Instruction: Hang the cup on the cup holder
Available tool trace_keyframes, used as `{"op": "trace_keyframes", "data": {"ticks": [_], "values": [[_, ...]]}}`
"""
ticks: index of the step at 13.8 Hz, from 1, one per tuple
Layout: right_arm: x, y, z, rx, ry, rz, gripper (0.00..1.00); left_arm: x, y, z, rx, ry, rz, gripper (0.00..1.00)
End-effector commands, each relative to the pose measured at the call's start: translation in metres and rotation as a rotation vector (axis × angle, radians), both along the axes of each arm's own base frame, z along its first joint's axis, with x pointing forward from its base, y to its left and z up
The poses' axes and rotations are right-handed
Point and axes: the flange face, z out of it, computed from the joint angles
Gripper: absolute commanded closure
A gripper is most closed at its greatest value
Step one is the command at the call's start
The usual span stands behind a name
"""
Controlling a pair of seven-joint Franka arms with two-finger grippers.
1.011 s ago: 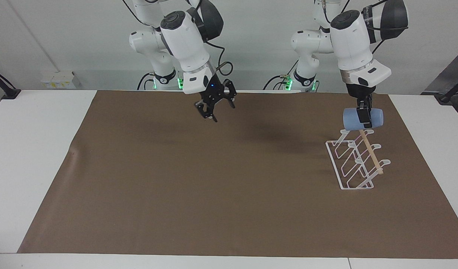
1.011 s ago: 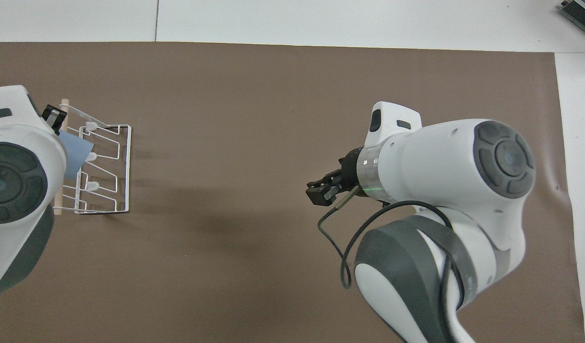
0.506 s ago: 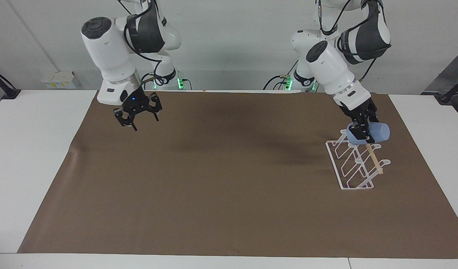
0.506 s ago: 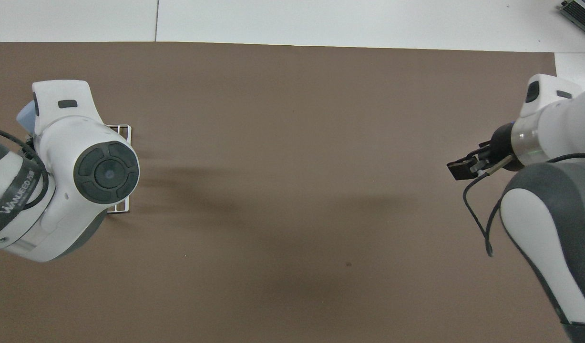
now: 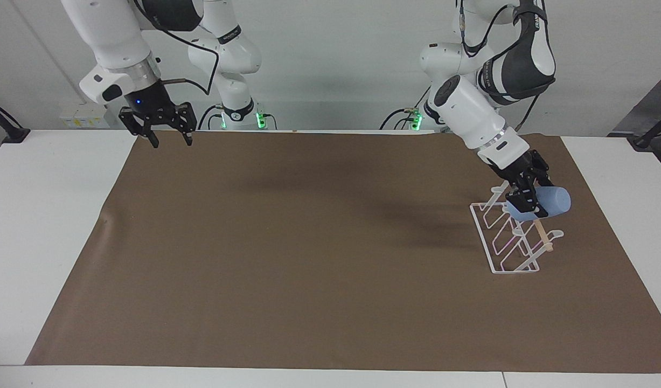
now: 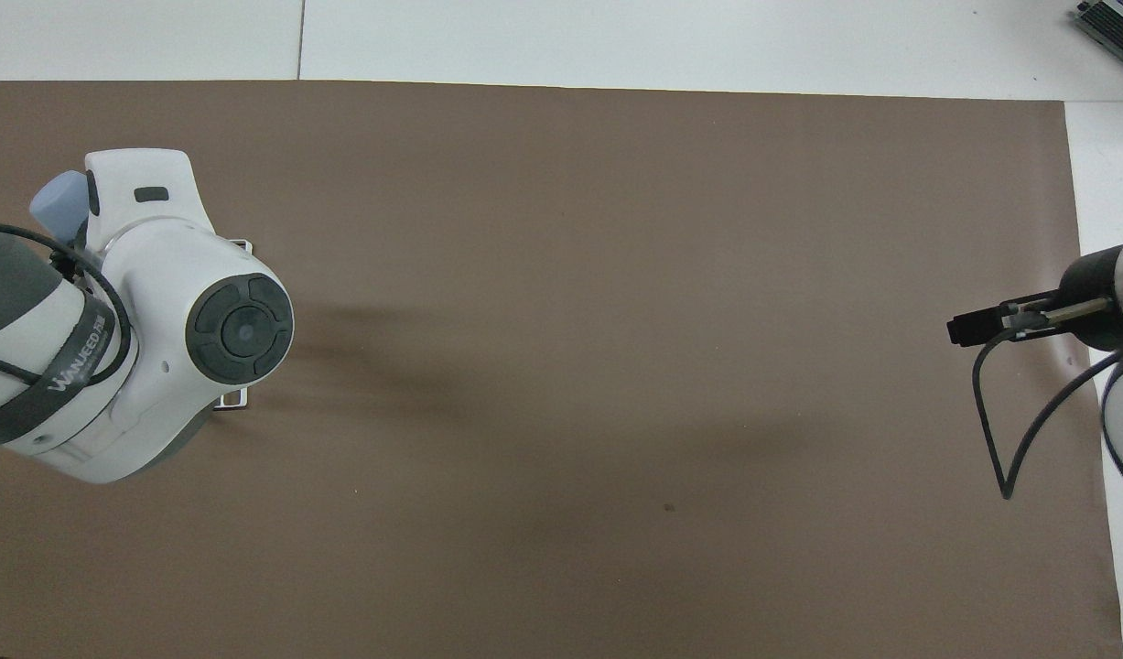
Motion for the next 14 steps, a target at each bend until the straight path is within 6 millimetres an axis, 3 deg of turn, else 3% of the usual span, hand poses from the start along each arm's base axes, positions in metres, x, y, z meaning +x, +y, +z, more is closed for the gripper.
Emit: {"op": "trace_keyframes", "data": {"ticks": [1, 3, 5, 8, 9, 12, 14], "values": [[-0.020, 0.002, 0.033, -0.029, -0.046, -0.026, 0.20, 0.011, 0.003, -0.001, -0.002, -0.040, -0.016, 1.00], [-0.025, 0.004, 0.038, -0.033, -0.054, -0.025, 0.16, 0.013, 0.006, -0.005, -0.006, -0.038, -0.019, 1.00], [-0.026, 0.000, 0.023, -0.032, -0.038, -0.027, 0.00, 0.019, 0.009, -0.008, 0.009, -0.042, -0.033, 1.00], [-0.026, -0.008, 0.016, -0.030, -0.030, -0.037, 0.00, 0.025, 0.016, -0.016, 0.016, -0.035, -0.025, 1.00], [-0.027, -0.011, 0.017, -0.030, -0.032, -0.044, 0.00, 0.027, 0.013, -0.031, 0.014, -0.023, -0.014, 1.00], [-0.027, -0.032, 0.022, -0.020, -0.040, -0.088, 0.00, 0.024, 0.014, -0.037, 0.049, -0.040, 0.010, 1.00], [-0.029, -0.034, 0.025, -0.017, -0.040, -0.092, 0.00, 0.024, 0.013, -0.042, 0.063, -0.043, 0.005, 1.00]]}}
